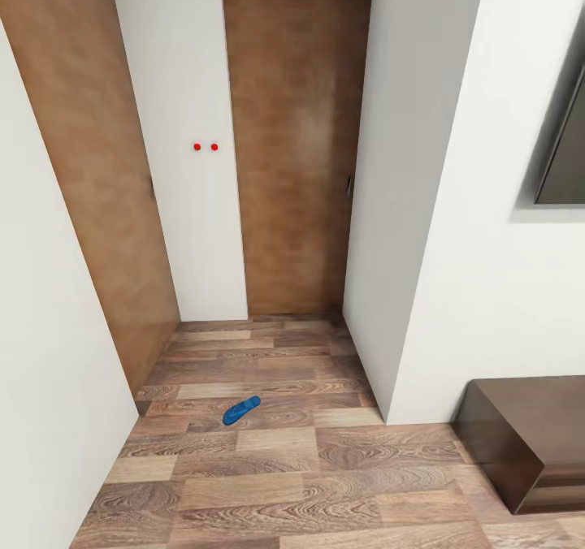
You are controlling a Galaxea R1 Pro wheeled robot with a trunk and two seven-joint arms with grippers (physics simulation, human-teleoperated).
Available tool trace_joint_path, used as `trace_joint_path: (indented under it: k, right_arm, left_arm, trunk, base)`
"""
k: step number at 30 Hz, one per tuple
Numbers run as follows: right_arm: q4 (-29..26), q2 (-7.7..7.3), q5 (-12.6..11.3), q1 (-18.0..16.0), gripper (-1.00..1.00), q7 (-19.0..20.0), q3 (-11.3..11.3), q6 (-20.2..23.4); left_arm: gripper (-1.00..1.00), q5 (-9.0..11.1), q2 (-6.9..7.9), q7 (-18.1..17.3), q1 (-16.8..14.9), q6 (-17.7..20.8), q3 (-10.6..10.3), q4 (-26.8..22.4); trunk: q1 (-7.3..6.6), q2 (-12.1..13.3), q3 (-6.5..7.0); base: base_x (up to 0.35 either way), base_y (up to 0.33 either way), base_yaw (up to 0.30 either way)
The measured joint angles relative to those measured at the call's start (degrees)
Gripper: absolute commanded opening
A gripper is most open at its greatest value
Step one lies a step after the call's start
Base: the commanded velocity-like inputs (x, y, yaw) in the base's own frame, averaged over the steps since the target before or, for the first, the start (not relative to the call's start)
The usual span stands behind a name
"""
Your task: In the bedroom, move the book from the bed onto either nightstand, and place the two sandals side by side next to the bed.
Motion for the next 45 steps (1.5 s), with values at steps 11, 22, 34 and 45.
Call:
trace_joint_path:
  k: [11,22,34,45]
  right_arm:
    - [-0.1,0.02,-0.4,0.0,1.00,-0.8,0.8,0.2]
    - [-0.2,0.17,-0.8,0.1,1.00,-1.7,1.7,-0.7]
    - [-0.3,0.14,-0.8,0.1,1.00,-1.8,1.7,-0.9]
    - [-0.3,0.14,-0.8,0.1,1.00,-1.8,1.7,-0.9]
  left_arm:
    - [1.00,-0.9,-0.27,-0.7,0.6,0.9,0.9,0.2]
    - [1.00,-4.1,-0.72,-1.2,0.9,2.0,4.0,-0.1]
    - [1.00,-5.6,-0.76,-1.2,1.0,1.3,5.6,-0.3]
    - [1.00,-5.6,-0.77,-1.2,0.9,1.3,5.6,-0.8]
  trunk:
    - [0.00,0.0,0.00]
    - [0.00,0.0,0.00]
    - [0.00,0.0,0.01]
    - [0.00,0.0,0.24]
  base:
    - [0.000,0.000,-0.022]
    - [0.000,0.000,-0.030]
    - [0.000,0.000,-0.009]
    - [0.000,0.000,-0.181]
